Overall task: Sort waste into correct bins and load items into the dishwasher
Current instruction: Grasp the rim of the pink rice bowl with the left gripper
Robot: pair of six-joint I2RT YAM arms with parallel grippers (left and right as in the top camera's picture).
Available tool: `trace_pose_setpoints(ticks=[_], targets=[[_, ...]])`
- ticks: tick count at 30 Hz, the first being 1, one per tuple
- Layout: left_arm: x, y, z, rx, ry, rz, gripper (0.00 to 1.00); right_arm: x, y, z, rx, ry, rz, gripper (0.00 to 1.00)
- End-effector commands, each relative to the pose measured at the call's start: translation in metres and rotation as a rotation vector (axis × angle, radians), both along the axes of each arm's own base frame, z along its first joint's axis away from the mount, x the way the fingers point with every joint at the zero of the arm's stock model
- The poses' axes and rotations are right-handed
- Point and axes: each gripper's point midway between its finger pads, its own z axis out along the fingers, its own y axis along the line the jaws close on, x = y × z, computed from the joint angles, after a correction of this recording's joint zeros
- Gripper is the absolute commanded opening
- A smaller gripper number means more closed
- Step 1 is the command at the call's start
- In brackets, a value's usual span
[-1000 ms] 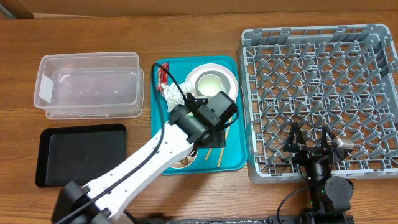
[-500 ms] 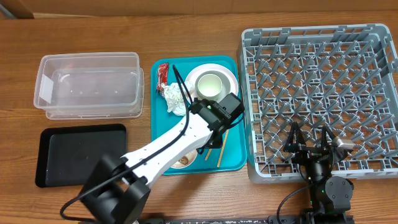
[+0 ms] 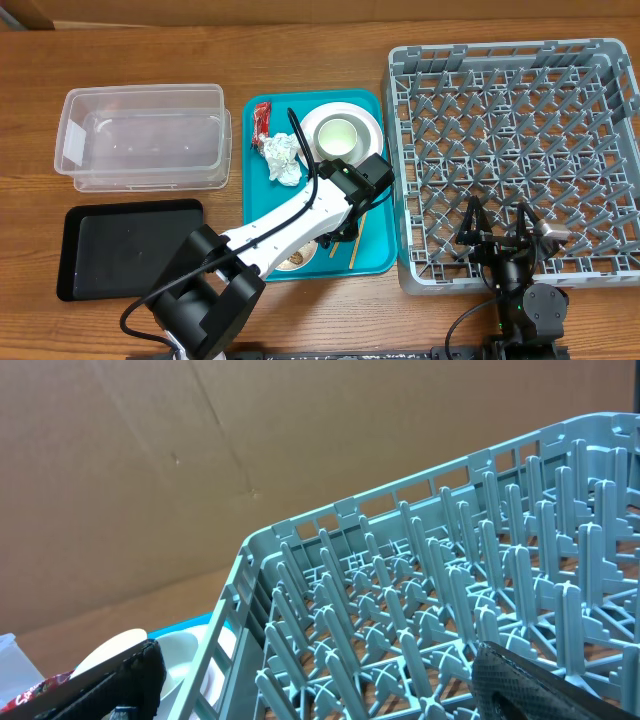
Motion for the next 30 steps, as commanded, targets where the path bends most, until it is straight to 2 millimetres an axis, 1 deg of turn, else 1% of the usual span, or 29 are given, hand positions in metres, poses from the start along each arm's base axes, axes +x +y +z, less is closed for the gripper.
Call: trace_pose_setpoints(ticks=[1,7,12,17,21,26,29,30], targets=[[0.003,-0.003,-0.002,-0.013,-0.002,0.057,0.54,0.000,-0.001,-0.001,-0.002,-0.006,-0.003,1.00],[0.001,0.000,-0.007,-0.003,-0.004,0.098,0.58,0.000,-0.001,-0.001,-0.002,-0.006,-0.003,1.00],[0.000,0.002,-0.010,-0.003,-0.011,0.146,0.58,0.000,-0.001,-0.001,-0.002,-0.006,-0.003,1.00],[-0.004,-0.011,-0.017,-0.074,0.014,0.177,0.59,0.000,-0.001,-0.001,-0.002,-0.006,-0.003,1.00],[0.000,-0.013,-0.025,-0.093,-0.012,0.176,0.59,0.000,-0.001,-0.001,-0.002,-0.006,-0.003,1.00],[0.002,-0.006,-0.031,-0.070,-0.050,0.225,0.58,0.000,-0.001,-0.001,-0.002,-0.006,-0.003,1.00],[0.003,-0.001,-0.032,-0.050,-0.059,0.223,0.57,0.000,-0.001,-0.001,-0.002,-0.006,-0.003,1.00],[0.002,-0.001,-0.033,-0.048,-0.058,0.223,0.55,0.000,-0.001,-0.001,-0.002,-0.006,-0.003,1.00]])
